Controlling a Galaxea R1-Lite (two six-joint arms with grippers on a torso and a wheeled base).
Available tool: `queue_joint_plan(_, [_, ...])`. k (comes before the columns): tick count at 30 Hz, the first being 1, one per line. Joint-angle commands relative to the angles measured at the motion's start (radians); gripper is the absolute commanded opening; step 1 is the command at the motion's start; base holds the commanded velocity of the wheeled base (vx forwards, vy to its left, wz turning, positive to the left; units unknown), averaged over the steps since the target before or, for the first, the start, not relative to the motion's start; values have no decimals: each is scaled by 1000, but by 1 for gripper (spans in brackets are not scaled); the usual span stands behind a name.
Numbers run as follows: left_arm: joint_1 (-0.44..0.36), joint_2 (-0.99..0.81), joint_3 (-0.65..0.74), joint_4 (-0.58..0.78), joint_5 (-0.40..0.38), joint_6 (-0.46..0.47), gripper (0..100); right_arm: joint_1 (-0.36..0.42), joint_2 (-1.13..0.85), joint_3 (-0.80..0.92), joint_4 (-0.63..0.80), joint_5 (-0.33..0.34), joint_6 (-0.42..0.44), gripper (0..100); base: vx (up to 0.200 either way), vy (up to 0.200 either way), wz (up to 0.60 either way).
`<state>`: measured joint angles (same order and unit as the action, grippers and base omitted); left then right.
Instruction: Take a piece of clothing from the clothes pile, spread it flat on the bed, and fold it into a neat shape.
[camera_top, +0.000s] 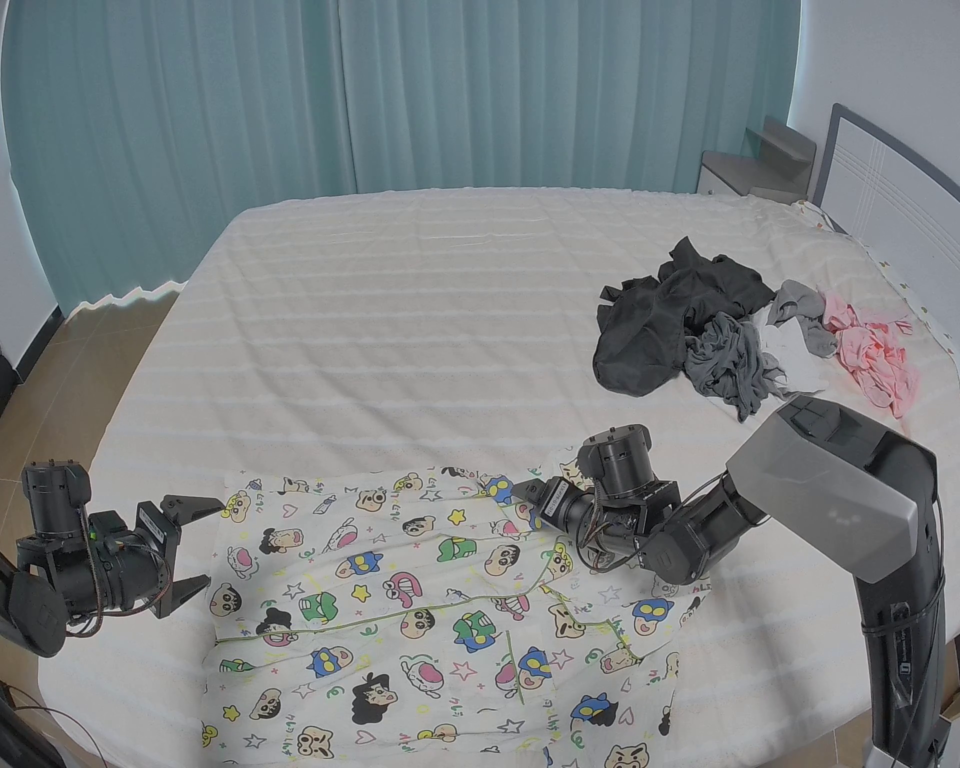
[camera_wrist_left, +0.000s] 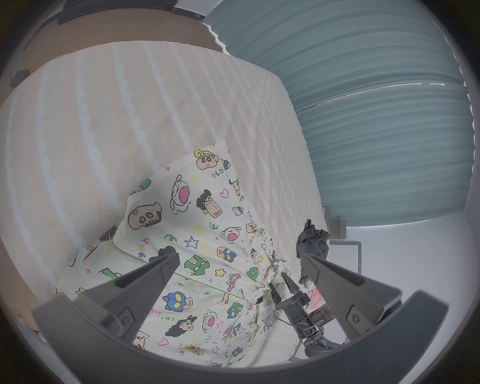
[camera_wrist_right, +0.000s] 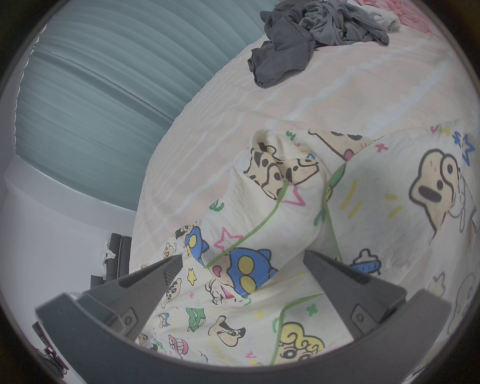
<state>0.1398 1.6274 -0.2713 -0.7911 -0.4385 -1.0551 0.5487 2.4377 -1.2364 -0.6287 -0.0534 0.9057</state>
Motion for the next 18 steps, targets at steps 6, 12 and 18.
queue_joint_plan(6, [-2,11,0,-2,-2,0,100,0,64,-97,18,3,-15,100,0,0,0])
queue_joint_plan(12, [0,15,0,-2,-2,0,100,-1,84,-206,126,0,-19,100,0,0,0])
queue_joint_plan(18, [0,26,0,-2,-2,0,100,-55,126,-408,86,-6,-22,100,0,0,0])
